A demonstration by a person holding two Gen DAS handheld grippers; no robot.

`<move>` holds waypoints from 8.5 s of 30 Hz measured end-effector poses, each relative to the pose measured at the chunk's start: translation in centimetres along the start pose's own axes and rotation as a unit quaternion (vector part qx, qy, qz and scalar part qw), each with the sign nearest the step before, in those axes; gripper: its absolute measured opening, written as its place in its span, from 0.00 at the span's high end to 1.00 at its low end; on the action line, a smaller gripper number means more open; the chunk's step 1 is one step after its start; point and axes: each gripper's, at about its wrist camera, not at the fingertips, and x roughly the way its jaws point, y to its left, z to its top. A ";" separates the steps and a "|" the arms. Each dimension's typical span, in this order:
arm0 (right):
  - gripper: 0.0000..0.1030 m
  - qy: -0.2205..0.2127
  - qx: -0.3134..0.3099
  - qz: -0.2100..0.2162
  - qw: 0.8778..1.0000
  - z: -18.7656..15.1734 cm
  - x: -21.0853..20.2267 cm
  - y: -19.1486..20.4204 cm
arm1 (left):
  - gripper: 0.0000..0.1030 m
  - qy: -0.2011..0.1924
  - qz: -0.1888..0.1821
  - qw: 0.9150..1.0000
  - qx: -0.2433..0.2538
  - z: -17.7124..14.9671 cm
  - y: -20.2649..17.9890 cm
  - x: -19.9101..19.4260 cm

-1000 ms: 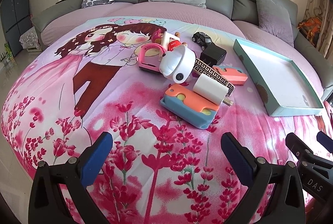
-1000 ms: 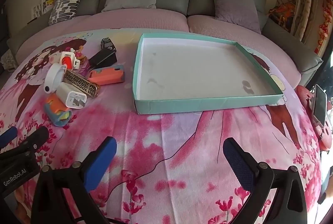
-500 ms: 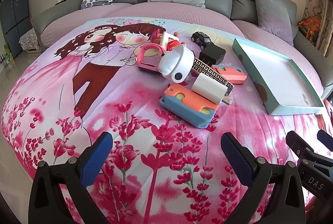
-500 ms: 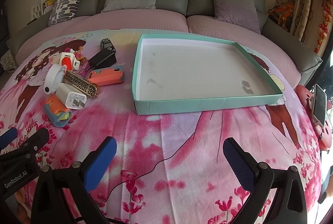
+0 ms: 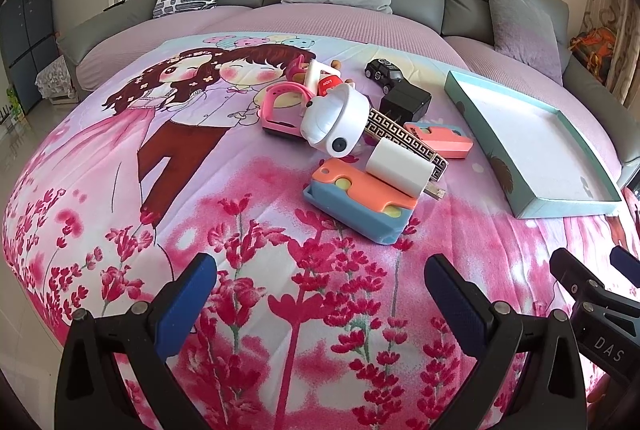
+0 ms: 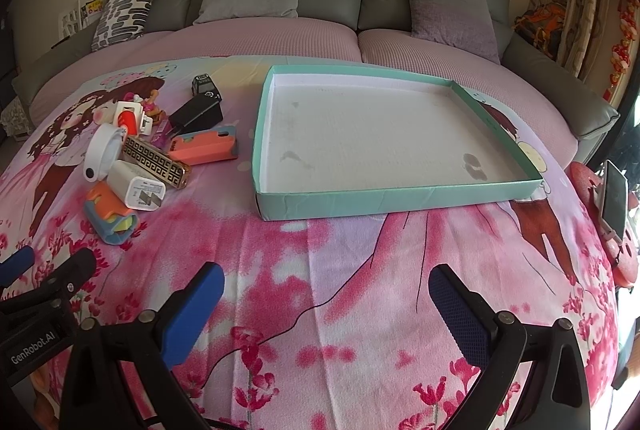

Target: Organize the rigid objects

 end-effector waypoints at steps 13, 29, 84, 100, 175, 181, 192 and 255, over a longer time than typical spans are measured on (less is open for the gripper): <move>0.00 0.003 0.001 -0.002 1.000 0.0 0.1 -0.1 | 0.00 0.005 -0.005 1.000 0.000 0.0 0.1 0.2; 0.00 -0.010 -0.032 0.109 0.994 4.2 0.2 4.7 | 0.00 0.032 -0.016 0.999 -0.025 4.1 4.2 1.7; 0.01 0.018 0.010 0.148 0.989 6.3 2.6 5.8 | 0.00 0.090 0.001 0.996 -0.003 4.3 6.1 5.0; 0.10 0.059 -0.089 0.179 0.978 4.8 5.1 12.3 | 0.01 0.076 0.001 0.997 -0.029 5.7 9.0 4.1; 0.41 -0.010 0.155 -0.009 0.988 12.9 9.7 -12.3 | 0.58 0.037 -0.117 0.988 0.092 16.7 -19.3 7.5; 0.41 0.002 0.166 -0.028 0.986 12.0 10.5 -13.8 | 0.58 0.049 -0.107 0.987 0.105 16.1 -21.1 8.7; 0.40 0.023 0.160 -0.023 0.987 11.5 11.6 -13.9 | 0.58 0.075 -0.086 0.986 0.124 14.8 -23.0 10.5; 0.00 0.023 0.137 -0.038 0.990 11.9 11.0 -13.0 | 0.02 0.045 0.023 0.998 -0.037 15.5 -13.9 10.4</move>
